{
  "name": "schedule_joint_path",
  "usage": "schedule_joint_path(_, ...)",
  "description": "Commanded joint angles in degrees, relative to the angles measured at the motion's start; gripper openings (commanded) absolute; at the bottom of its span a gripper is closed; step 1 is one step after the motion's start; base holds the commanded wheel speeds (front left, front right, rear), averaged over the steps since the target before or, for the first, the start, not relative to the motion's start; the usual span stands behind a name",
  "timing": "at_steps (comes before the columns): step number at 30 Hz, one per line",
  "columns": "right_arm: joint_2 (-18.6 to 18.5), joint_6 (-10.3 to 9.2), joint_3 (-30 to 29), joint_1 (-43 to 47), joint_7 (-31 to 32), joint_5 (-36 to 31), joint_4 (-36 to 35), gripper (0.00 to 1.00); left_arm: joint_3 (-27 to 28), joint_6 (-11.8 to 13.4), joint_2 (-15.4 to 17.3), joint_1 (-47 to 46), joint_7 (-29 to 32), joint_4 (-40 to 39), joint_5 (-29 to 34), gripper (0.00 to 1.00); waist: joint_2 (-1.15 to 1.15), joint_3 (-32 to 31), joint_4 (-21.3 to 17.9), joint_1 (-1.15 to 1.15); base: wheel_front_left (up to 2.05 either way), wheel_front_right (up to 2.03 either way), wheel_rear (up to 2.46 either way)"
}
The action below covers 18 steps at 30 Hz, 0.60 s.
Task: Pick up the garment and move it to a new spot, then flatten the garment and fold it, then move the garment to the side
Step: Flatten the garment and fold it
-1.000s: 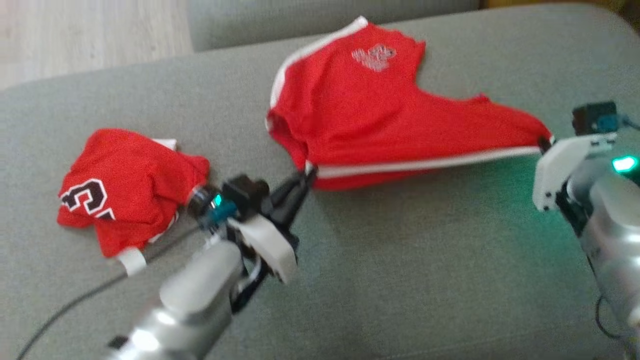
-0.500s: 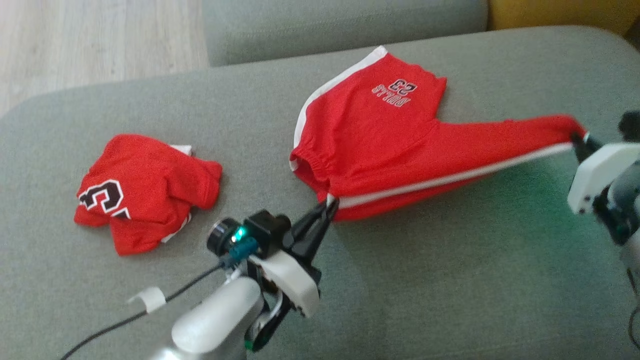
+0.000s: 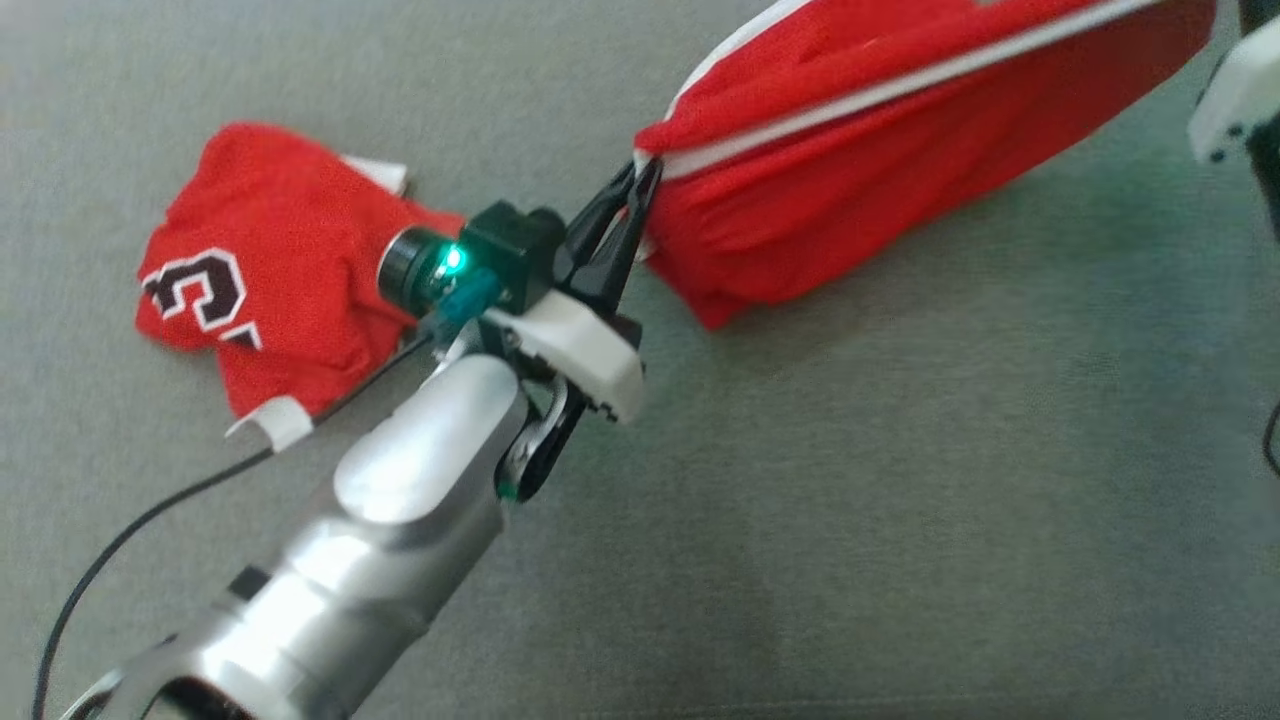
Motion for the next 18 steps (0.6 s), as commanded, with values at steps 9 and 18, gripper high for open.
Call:
schedule_joint_path(9,2.02,0.36,-1.39,-10.05,-2.35,-10.06,7.07,0.0,0.51,-0.93,-3.54,-8.25,-2.41,4.52,1.13,0.0,0.0,8.41,8.26,-0.02,0.0,0.0,0.0)
schedule_joint_path(18,1.45,0.36,-5.95,-15.09,-6.02,-15.87,14.17,0.38,-1.98,-1.47,-4.81,-11.53,-4.06,7.59,-0.26,0.0,0.0,11.04,10.6,-0.02,0.0,0.0,0.0)
